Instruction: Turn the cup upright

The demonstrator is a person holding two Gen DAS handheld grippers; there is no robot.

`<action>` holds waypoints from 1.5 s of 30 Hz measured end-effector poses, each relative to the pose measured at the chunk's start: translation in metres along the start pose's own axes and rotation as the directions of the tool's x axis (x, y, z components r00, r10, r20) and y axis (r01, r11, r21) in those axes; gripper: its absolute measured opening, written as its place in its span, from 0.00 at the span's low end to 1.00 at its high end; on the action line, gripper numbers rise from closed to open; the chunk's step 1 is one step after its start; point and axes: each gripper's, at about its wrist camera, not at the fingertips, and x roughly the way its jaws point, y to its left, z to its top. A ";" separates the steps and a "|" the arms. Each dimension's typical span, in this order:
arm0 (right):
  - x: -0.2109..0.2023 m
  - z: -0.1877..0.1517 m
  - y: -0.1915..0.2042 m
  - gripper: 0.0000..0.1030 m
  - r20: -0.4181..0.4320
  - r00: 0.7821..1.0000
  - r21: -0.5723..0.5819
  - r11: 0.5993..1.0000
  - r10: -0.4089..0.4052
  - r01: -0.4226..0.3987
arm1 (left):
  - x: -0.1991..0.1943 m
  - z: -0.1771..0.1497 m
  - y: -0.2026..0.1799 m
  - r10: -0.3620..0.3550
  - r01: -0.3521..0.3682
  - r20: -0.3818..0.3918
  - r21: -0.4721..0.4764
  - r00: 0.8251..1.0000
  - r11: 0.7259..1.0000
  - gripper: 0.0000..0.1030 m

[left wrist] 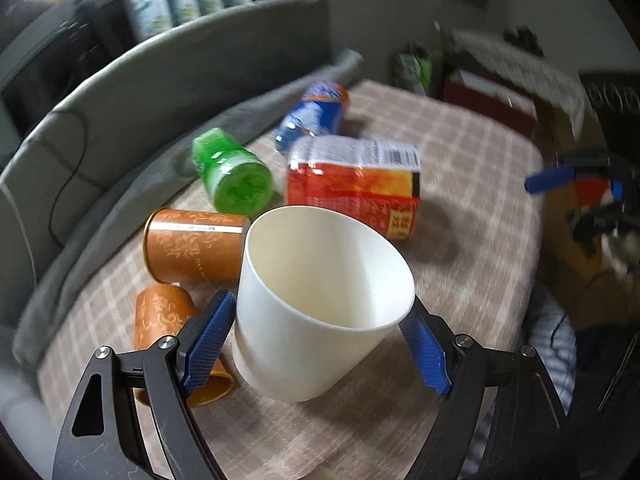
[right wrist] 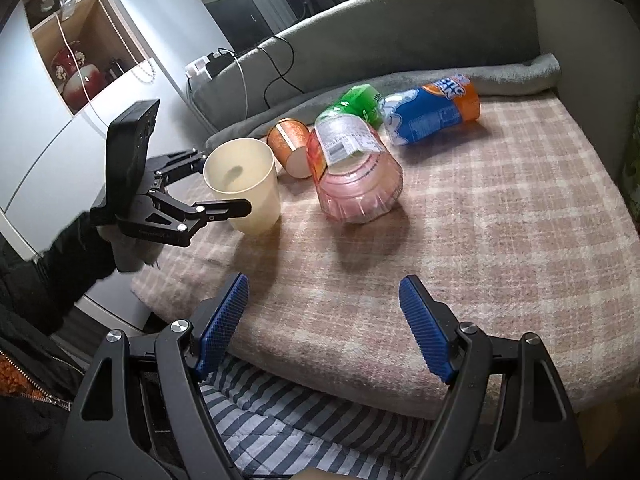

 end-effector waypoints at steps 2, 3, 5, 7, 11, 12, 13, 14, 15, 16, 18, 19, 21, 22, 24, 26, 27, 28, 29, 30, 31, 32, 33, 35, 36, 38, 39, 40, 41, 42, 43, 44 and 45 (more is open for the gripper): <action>0.001 0.002 0.002 0.78 0.007 1.000 0.001 1.000 -0.002 0.002 | -0.005 -0.004 0.003 -0.006 0.009 0.040 -0.060 0.999 0.998 0.79; 0.001 0.004 0.003 0.78 0.012 1.000 0.002 1.000 -0.004 0.004 | -0.007 -0.004 0.004 -0.004 0.009 0.060 -0.083 0.998 0.997 0.79; 0.002 0.006 0.003 0.78 0.017 1.000 0.002 1.000 -0.005 0.005 | -0.009 -0.007 0.005 0.001 0.010 0.089 -0.122 0.996 0.993 0.79; 0.004 0.007 0.005 0.78 0.019 1.000 0.005 1.000 0.001 -0.001 | -0.010 -0.010 0.008 0.007 0.011 0.111 -0.161 0.994 0.987 0.79; 0.006 0.007 0.008 0.78 0.018 1.000 -0.002 1.000 -0.003 0.003 | -0.012 -0.014 0.012 0.019 0.016 0.146 -0.233 0.989 0.972 0.79; 0.007 0.007 0.009 0.78 0.017 1.000 -0.004 1.000 -0.002 0.002 | -0.012 -0.015 0.011 0.030 0.008 0.153 -0.240 0.988 0.971 0.79; 0.008 0.008 0.010 0.78 0.017 1.000 -0.003 1.000 0.001 0.000 | -0.013 -0.016 0.011 0.035 0.007 0.163 -0.250 0.986 0.968 0.79; 0.009 0.008 0.010 0.78 0.017 1.000 -0.001 1.000 0.002 -0.002 | -0.014 -0.016 0.011 0.035 0.013 0.175 -0.263 0.984 0.965 0.79; 0.010 0.009 0.010 0.78 0.017 1.000 0.001 1.000 0.003 -0.003 | -0.015 -0.016 0.011 0.036 0.019 0.189 -0.280 0.981 0.960 0.79; 0.011 0.009 0.011 0.78 0.016 1.000 0.001 1.000 0.004 -0.004 | -0.016 -0.016 0.012 0.042 0.023 0.208 -0.300 0.977 0.954 0.79; 0.012 0.010 0.012 0.78 0.015 1.000 0.000 1.000 0.002 -0.002 | -0.017 -0.015 0.014 0.044 0.045 0.245 -0.345 0.969 0.938 0.79; 0.012 0.010 0.013 0.78 0.015 1.000 -0.002 1.000 0.003 -0.003 | -0.016 -0.014 0.015 0.042 0.056 0.257 -0.360 0.965 0.931 0.79; 0.012 0.011 0.015 0.78 0.018 1.000 -0.007 1.000 0.003 -0.003 | -0.014 -0.011 0.015 0.048 0.062 0.272 -0.378 0.961 0.924 0.79; 0.011 0.011 0.016 0.78 0.021 1.000 -0.009 1.000 0.002 -0.002 | -0.012 -0.011 0.015 0.053 0.061 0.277 -0.385 0.959 0.921 0.79; 0.009 0.010 0.016 0.78 0.024 1.000 -0.008 1.000 0.001 -0.001 | -0.009 -0.012 0.015 0.038 0.081 0.280 -0.400 0.959 0.913 0.79; 0.009 0.009 0.016 0.78 0.024 1.000 -0.004 1.000 -0.002 0.002 | -0.004 -0.013 0.014 0.031 0.087 0.276 -0.407 0.961 0.909 0.79; 0.008 0.009 0.015 0.78 0.023 1.000 -0.001 1.000 -0.003 0.003 | -0.002 -0.014 0.013 0.032 0.084 0.271 -0.406 0.962 0.910 0.79; 0.008 0.009 0.015 0.78 0.024 1.000 0.002 1.000 -0.005 0.005 | 0.001 -0.016 0.012 0.032 0.081 0.265 -0.406 0.964 0.910 0.79; 0.008 0.009 0.015 0.78 0.024 1.000 0.004 1.000 -0.005 0.005 | 0.002 -0.018 0.011 0.031 0.081 0.260 -0.408 0.965 0.909 0.79; 0.008 0.009 0.015 0.78 0.025 1.000 0.005 1.000 -0.005 0.005 | 0.004 -0.020 0.011 0.027 0.083 0.253 -0.413 0.967 0.907 0.79; 0.008 0.009 0.015 0.78 0.026 1.000 0.005 1.000 -0.005 0.005 | 0.006 -0.022 0.011 0.023 0.086 0.249 -0.416 0.968 0.905 0.79; 0.008 0.009 0.016 0.78 0.026 1.000 0.005 1.000 -0.005 0.005 | 0.007 -0.025 0.011 0.022 0.086 0.246 -0.419 0.969 0.904 0.79; 0.008 0.010 0.017 0.78 0.027 1.000 0.004 1.000 -0.004 0.004 | 0.007 -0.027 0.010 0.022 0.085 0.242 -0.421 0.970 0.903 0.79; 0.008 0.010 0.018 0.78 0.028 1.000 0.001 1.000 -0.002 0.002 | 0.006 -0.031 0.010 0.021 0.084 0.239 -0.423 0.971 0.902 0.79; 0.009 0.011 0.019 0.78 0.028 1.000 0.000 1.000 -0.001 0.001 | 0.006 -0.032 0.011 0.019 0.086 0.238 -0.423 0.971 0.902 0.79; 0.009 0.011 0.021 0.78 0.028 1.000 -0.004 1.000 -0.001 0.001 | 0.005 -0.035 0.011 0.019 0.086 0.237 -0.424 0.971 0.902 0.78; 0.010 0.011 0.023 0.78 0.028 1.000 -0.006 1.000 -0.001 0.001 | 0.004 -0.036 0.011 0.021 0.083 0.236 -0.422 0.971 0.903 0.78; 0.010 0.011 0.024 0.78 0.028 1.000 -0.009 1.000 -0.001 0.001 | 0.003 -0.037 0.010 0.026 0.078 0.236 -0.422 0.971 0.903 0.77; 0.010 0.011 0.025 0.78 0.029 1.000 -0.012 1.000 0.000 0.000 | 0.002 -0.038 0.010 0.028 0.076 0.236 -0.422 0.971 0.904 0.77; 0.010 0.012 0.027 0.78 0.030 1.000 -0.014 1.000 0.000 0.000 | 0.001 -0.039 0.010 0.031 0.073 0.235 -0.422 0.972 0.904 0.76; 0.010 0.012 0.028 0.78 0.030 1.000 -0.016 1.000 0.001 0.000 | 0.000 -0.040 0.010 0.034 0.069 0.232 -0.422 0.972 0.904 0.76; 0.010 0.012 0.029 0.78 0.030 1.000 -0.019 1.000 0.002 -0.002 | 0.000 -0.041 0.010 0.034 0.068 0.230 -0.422 0.973 0.904 0.76; 0.010 0.012 0.029 0.78 0.030 1.000 -0.020 1.000 0.004 -0.003 | 0.000 -0.042 0.010 0.031 0.068 0.226 -0.421 0.974 0.905 0.76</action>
